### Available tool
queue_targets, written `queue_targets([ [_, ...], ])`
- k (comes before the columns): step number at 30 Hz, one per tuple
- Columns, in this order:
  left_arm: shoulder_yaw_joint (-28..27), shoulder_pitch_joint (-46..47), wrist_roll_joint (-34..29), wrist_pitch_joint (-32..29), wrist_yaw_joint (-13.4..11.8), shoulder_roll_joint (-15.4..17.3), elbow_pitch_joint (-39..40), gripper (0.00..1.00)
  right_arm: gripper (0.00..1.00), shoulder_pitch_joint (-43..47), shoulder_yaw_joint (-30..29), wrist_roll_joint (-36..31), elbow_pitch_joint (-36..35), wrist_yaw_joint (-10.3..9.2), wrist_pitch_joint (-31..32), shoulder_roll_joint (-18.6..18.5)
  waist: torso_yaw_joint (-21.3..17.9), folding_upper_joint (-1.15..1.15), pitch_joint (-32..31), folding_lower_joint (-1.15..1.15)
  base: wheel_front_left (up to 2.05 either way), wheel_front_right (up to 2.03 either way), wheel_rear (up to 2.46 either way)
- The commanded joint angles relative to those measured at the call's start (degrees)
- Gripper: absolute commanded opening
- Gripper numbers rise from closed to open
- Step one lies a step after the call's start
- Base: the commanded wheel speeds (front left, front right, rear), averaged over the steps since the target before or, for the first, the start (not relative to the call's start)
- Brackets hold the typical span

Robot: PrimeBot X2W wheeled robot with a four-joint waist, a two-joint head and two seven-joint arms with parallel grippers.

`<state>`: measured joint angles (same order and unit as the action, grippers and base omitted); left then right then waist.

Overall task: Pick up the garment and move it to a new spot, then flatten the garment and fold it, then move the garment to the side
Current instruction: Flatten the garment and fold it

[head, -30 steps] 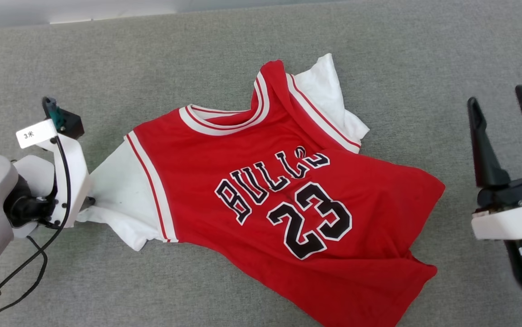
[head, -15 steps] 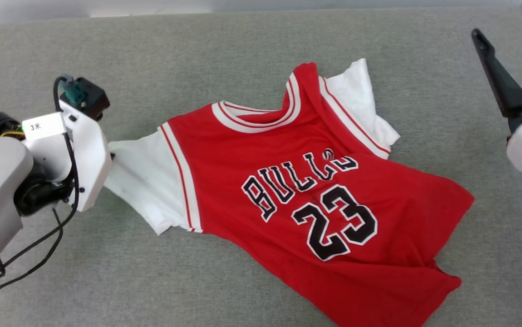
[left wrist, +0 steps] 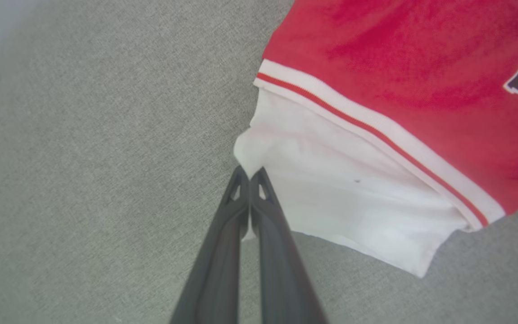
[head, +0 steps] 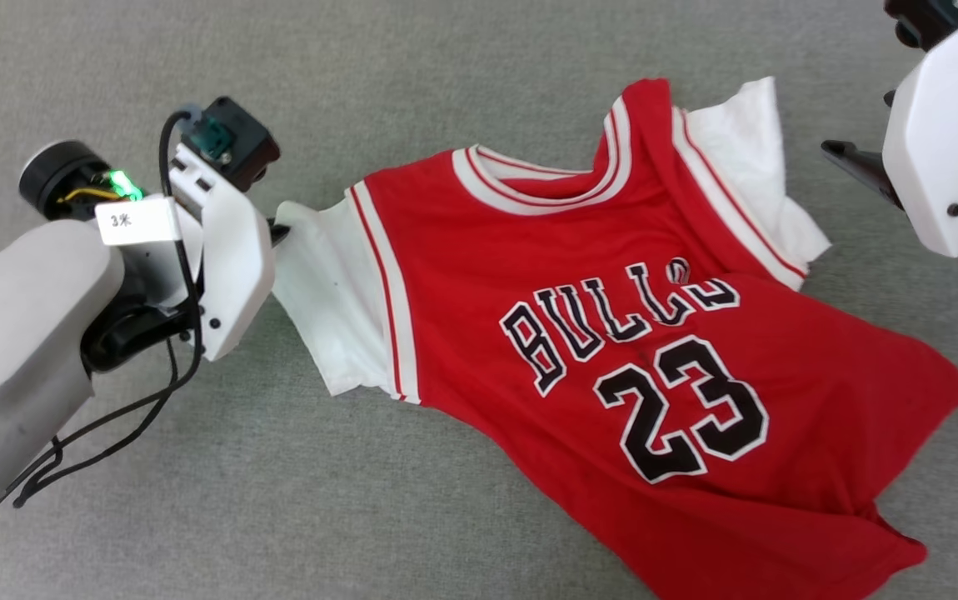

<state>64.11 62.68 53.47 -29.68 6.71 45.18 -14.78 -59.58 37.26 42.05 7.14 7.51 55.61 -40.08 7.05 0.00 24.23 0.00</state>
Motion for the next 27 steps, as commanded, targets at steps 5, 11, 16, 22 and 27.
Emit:
queue_targets([
  [5,-0.5,1.7,-1.1,1.5,-0.2,-0.9,1.2,0.00,1.00,-3.7,1.2,1.7,5.6,-0.03,3.1,2.1,3.1,0.00,4.1,0.00,0.00,0.00,0.00],
  [11,-0.9,2.8,-1.9,2.8,-0.4,-1.6,2.1,0.00,1.00,-5.2,2.6,1.7,11.5,-0.03,2.1,5.1,4.4,0.00,7.6,0.00,0.00,0.00,0.00],
  [16,-0.8,3.1,-2.3,3.4,-0.5,-1.9,2.1,0.00,1.00,-1.0,7.7,2.0,15.1,-0.01,0.7,6.1,4.6,0.00,8.8,0.00,0.00,0.00,0.00],
  [22,-0.5,2.6,-1.8,3.7,-0.4,-1.6,1.1,0.00,0.00,-0.9,13.3,2.0,16.4,0.11,-4.1,5.8,3.8,0.00,8.0,0.00,0.00,0.00,0.00],
  [27,-1.0,2.4,-1.8,5.3,-0.3,-1.6,0.4,0.00,0.00,-5.6,13.7,2.5,16.4,-0.05,-11.6,4.1,2.6,0.00,4.4,0.00,0.00,0.00,0.00],
])
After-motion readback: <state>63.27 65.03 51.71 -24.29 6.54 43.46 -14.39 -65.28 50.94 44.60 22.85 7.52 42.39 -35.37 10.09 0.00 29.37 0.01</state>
